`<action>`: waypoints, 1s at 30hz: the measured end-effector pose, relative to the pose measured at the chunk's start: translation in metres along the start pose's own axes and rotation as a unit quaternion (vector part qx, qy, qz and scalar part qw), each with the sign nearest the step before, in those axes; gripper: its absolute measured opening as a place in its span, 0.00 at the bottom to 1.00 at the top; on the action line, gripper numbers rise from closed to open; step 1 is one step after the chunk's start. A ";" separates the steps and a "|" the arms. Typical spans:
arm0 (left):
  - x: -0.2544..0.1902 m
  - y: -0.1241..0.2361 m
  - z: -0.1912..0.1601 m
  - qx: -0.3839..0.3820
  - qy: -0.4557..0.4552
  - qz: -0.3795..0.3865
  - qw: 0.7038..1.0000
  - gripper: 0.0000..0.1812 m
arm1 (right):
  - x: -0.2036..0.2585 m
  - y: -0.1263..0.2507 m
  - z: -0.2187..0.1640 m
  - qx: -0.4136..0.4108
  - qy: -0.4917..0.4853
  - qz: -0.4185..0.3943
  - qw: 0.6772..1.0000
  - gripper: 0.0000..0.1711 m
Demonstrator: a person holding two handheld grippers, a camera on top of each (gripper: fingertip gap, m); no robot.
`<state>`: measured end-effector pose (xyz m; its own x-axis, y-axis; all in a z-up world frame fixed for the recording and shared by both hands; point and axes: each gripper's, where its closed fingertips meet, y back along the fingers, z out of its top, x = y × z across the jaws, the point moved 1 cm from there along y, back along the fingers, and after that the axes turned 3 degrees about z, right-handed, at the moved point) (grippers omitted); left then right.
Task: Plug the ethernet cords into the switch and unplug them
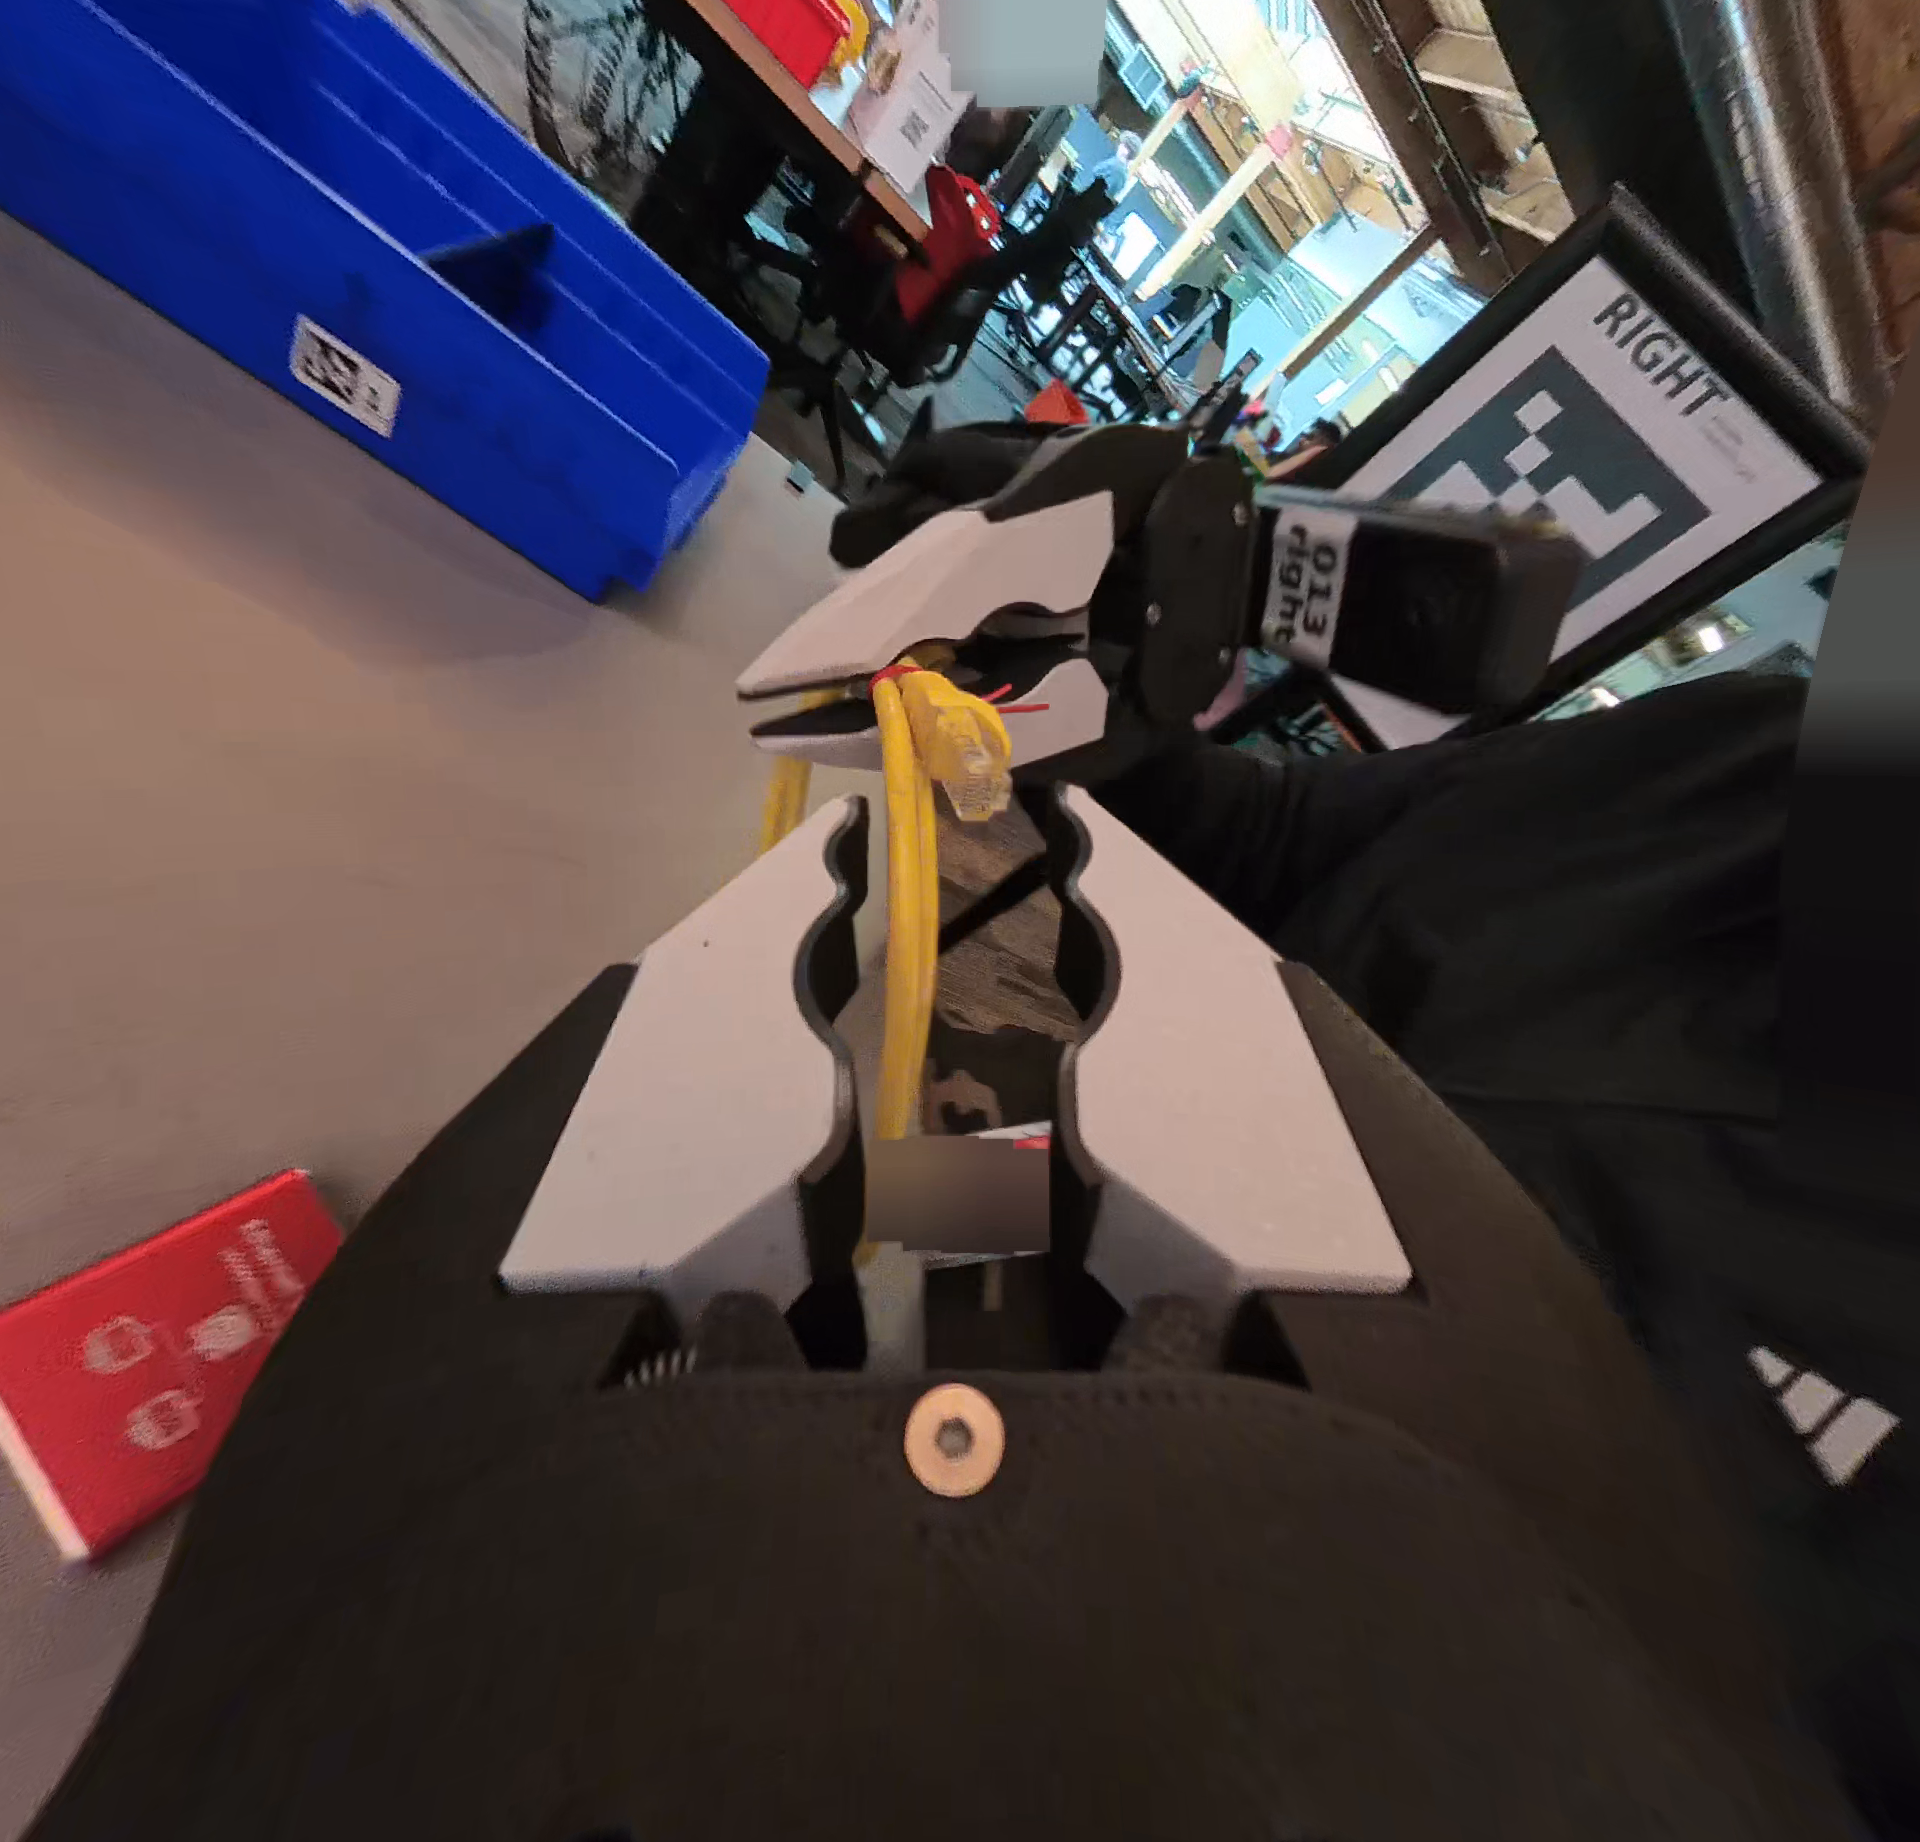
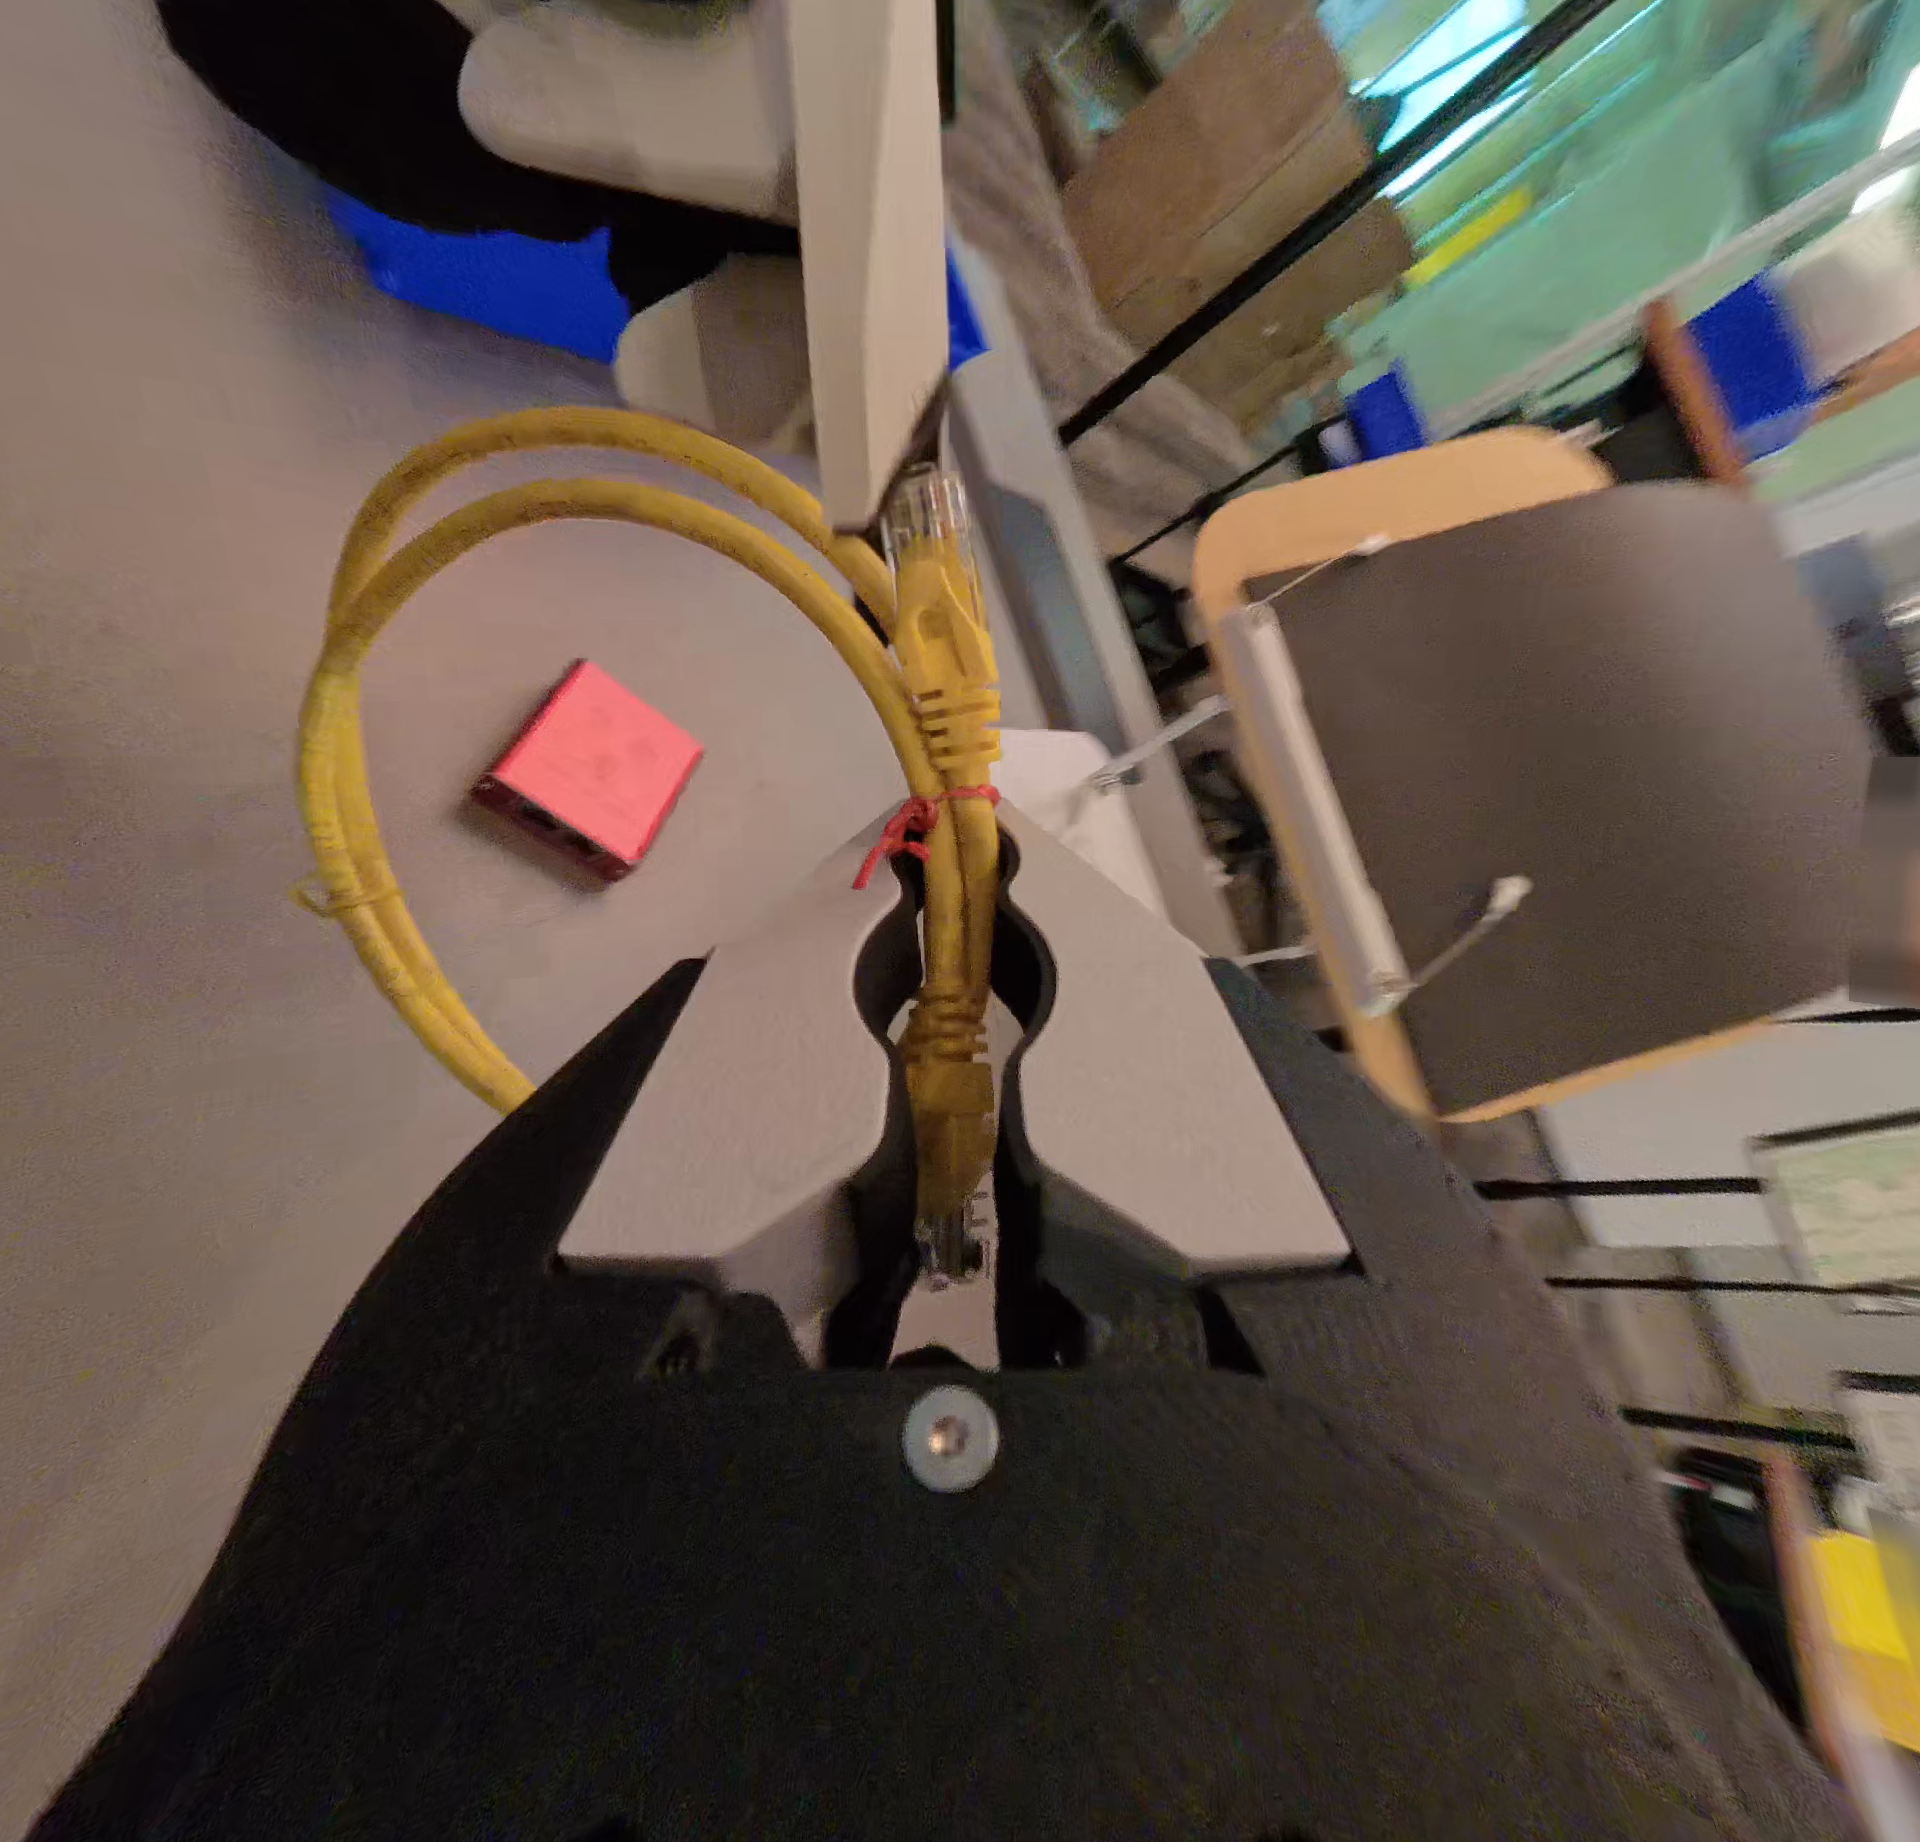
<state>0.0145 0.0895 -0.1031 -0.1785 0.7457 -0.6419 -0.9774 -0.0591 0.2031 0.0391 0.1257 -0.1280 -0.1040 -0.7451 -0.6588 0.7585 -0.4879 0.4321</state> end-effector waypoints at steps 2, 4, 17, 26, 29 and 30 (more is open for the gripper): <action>0.010 0.008 0.002 -0.003 -0.035 0.040 0.999 0.18 | 0.008 -0.002 -0.010 0.001 -0.056 0.064 0.996 0.02; 0.015 0.012 -0.001 0.014 -0.109 0.092 0.990 0.18 | 0.020 -0.001 -0.017 -0.006 -0.124 0.141 0.982 0.02; 0.015 -0.036 -0.043 0.141 -0.350 0.204 0.903 0.10 | 0.073 0.012 -0.032 0.023 -0.183 0.342 0.921 0.02; 0.009 -0.034 -0.037 0.092 -0.310 0.168 0.931 0.05 | 0.065 0.015 -0.022 -0.020 -0.176 0.329 0.927 0.10; 0.008 -0.030 -0.031 0.064 -0.279 0.147 0.947 0.05 | 0.052 0.023 -0.021 -0.034 -0.176 0.313 0.933 0.21; 0.007 -0.028 -0.030 0.056 -0.274 0.139 0.950 0.05 | 0.045 0.027 -0.020 -0.041 -0.175 0.302 0.936 0.22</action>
<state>0.0375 0.0769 -0.1353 -0.3123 0.9468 -0.0769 -0.8770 -0.2562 0.4066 0.0678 0.0878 -0.1579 0.1664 -0.9841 -0.0620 0.7916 0.0959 0.6035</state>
